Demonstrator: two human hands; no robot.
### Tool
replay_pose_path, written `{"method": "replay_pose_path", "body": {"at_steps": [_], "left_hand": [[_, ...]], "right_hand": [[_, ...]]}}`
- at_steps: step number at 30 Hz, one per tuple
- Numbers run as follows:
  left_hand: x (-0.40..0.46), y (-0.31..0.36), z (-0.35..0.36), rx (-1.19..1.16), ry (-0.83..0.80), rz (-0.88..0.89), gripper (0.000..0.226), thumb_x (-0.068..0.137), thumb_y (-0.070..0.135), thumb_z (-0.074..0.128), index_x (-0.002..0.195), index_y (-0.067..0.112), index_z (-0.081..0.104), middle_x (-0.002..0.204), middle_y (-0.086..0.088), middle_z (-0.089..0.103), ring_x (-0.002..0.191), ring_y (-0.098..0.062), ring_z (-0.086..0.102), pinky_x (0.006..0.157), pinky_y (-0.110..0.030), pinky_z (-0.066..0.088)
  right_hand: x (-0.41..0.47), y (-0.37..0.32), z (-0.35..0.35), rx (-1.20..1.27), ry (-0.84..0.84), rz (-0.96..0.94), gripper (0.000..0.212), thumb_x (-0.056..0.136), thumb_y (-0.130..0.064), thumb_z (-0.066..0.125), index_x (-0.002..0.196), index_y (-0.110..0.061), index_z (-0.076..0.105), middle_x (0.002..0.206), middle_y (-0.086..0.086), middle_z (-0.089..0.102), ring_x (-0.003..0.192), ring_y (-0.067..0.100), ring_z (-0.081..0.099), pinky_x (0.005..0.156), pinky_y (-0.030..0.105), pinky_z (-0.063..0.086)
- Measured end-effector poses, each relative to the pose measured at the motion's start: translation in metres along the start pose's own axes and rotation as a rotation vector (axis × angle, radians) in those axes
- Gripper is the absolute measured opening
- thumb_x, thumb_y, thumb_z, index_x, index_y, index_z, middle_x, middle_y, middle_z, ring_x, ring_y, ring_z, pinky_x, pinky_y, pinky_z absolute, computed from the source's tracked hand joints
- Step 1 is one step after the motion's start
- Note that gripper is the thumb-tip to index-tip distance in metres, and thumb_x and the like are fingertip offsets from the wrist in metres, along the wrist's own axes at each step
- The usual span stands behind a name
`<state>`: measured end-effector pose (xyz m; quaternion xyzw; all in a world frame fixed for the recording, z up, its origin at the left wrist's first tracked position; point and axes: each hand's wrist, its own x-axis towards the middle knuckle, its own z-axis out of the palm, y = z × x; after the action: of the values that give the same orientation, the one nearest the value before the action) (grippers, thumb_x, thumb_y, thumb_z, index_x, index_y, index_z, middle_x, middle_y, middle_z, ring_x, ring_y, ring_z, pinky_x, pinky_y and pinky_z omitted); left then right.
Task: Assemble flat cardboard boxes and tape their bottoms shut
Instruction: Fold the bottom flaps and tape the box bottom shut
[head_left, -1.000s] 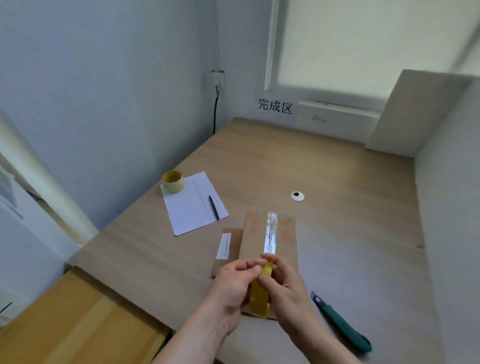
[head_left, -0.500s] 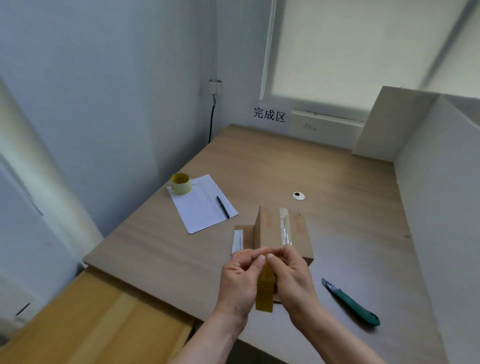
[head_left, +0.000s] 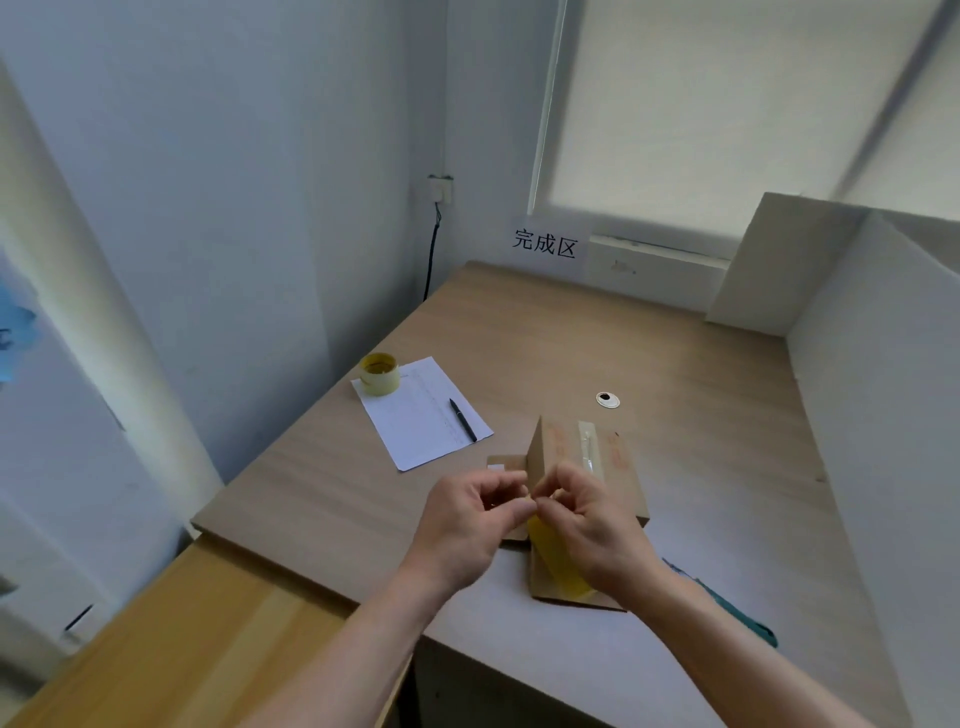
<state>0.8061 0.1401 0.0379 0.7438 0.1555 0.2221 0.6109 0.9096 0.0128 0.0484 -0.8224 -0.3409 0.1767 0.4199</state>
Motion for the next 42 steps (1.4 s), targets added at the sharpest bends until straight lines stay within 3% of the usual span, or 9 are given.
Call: {"method": "replay_pose_path", "body": {"at_steps": [6, 13, 16, 20, 23, 27, 31, 35, 42], "left_hand": [[0.013, -0.012, 0.007, 0.332, -0.074, 0.004, 0.009, 0.086, 0.023, 0.072, 0.088, 0.017, 0.079, 0.078, 0.005, 0.074, 0.074, -0.007, 0.068, 0.071, -0.028, 0.058], [0.007, -0.041, 0.042, 0.651, -0.135, 0.033, 0.017, 0.097, 0.028, 0.055, 0.083, 0.022, 0.061, 0.077, 0.006, 0.061, 0.072, -0.010, 0.056, 0.060, -0.018, 0.041], [0.009, -0.054, 0.057, 0.628, -0.129, -0.050, 0.020, 0.099, 0.027, 0.050, 0.078, 0.029, 0.049, 0.075, 0.010, 0.055, 0.069, -0.009, 0.052, 0.053, -0.011, 0.034], [0.020, -0.068, 0.072, 0.569, -0.074, -0.179, 0.024, 0.098, 0.023, 0.048, 0.075, 0.031, 0.047, 0.075, 0.009, 0.057, 0.068, -0.008, 0.054, 0.051, -0.013, 0.035], [0.030, -0.076, 0.082, 0.527, -0.046, -0.253, 0.025, 0.098, 0.019, 0.048, 0.074, 0.027, 0.050, 0.074, 0.006, 0.059, 0.068, -0.008, 0.054, 0.052, -0.016, 0.035], [0.045, -0.076, 0.103, 0.390, 0.128, -0.257, 0.026, 0.095, 0.012, 0.047, 0.071, 0.021, 0.050, 0.067, 0.003, 0.062, 0.065, -0.011, 0.058, 0.057, -0.025, 0.044], [0.058, -0.087, 0.116, 0.367, 0.308, -0.306, 0.024, 0.097, 0.013, 0.045, 0.074, 0.018, 0.049, 0.071, 0.001, 0.057, 0.070, -0.016, 0.055, 0.060, -0.029, 0.045], [0.065, -0.102, 0.128, 0.420, 0.386, -0.306, 0.023, 0.097, 0.013, 0.048, 0.075, 0.018, 0.047, 0.079, 0.001, 0.052, 0.074, -0.012, 0.049, 0.065, -0.022, 0.039], [0.077, -0.122, 0.134, 0.448, 0.436, -0.268, 0.023, 0.094, 0.007, 0.053, 0.074, 0.015, 0.048, 0.084, 0.003, 0.045, 0.078, -0.015, 0.047, 0.079, -0.025, 0.038]], "right_hand": [[0.002, 0.022, -0.001, -0.109, -0.117, -0.040, 0.009, 0.097, -0.035, 0.054, 0.091, -0.033, 0.060, 0.088, -0.007, 0.064, 0.085, 0.012, 0.059, 0.079, 0.043, 0.054], [-0.013, 0.067, 0.016, -0.025, -0.090, 0.094, 0.007, 0.096, -0.040, 0.053, 0.091, -0.039, 0.058, 0.088, -0.013, 0.063, 0.083, 0.006, 0.059, 0.078, 0.030, 0.053], [-0.015, 0.082, 0.016, 0.077, -0.110, 0.181, 0.014, 0.091, -0.043, 0.058, 0.105, -0.043, 0.057, 0.099, -0.017, 0.063, 0.092, 0.004, 0.059, 0.081, 0.028, 0.053], [-0.021, 0.100, -0.002, 0.219, -0.220, 0.275, 0.078, 0.069, -0.046, 0.075, 0.132, -0.062, 0.032, 0.109, -0.015, 0.061, 0.097, 0.006, 0.061, 0.077, 0.022, 0.052], [-0.024, 0.112, -0.021, 0.187, -0.299, 0.149, 0.080, 0.072, -0.039, 0.075, 0.134, -0.067, 0.031, 0.118, -0.020, 0.060, 0.094, 0.004, 0.065, 0.077, 0.024, 0.055], [-0.016, 0.129, -0.055, 0.355, -0.240, 0.172, 0.066, 0.083, -0.027, 0.076, 0.135, -0.051, 0.046, 0.113, -0.005, 0.060, 0.064, 0.013, 0.063, 0.059, 0.027, 0.053], [0.008, 0.151, -0.100, -0.092, -0.247, 0.094, 0.048, 0.091, -0.042, 0.060, 0.136, -0.051, 0.043, 0.081, -0.007, 0.065, 0.067, 0.011, 0.062, 0.064, 0.026, 0.049], [0.040, 0.170, -0.111, -0.827, -0.144, 0.008, 0.058, 0.092, -0.062, 0.039, 0.144, -0.046, 0.018, 0.096, -0.003, 0.069, 0.087, 0.025, 0.063, 0.064, 0.036, 0.041], [0.069, 0.193, -0.099, -0.950, -0.136, -0.041, 0.054, 0.095, -0.061, 0.038, 0.140, -0.040, 0.018, 0.098, -0.004, 0.069, 0.085, 0.027, 0.064, 0.053, 0.036, 0.030]]}}
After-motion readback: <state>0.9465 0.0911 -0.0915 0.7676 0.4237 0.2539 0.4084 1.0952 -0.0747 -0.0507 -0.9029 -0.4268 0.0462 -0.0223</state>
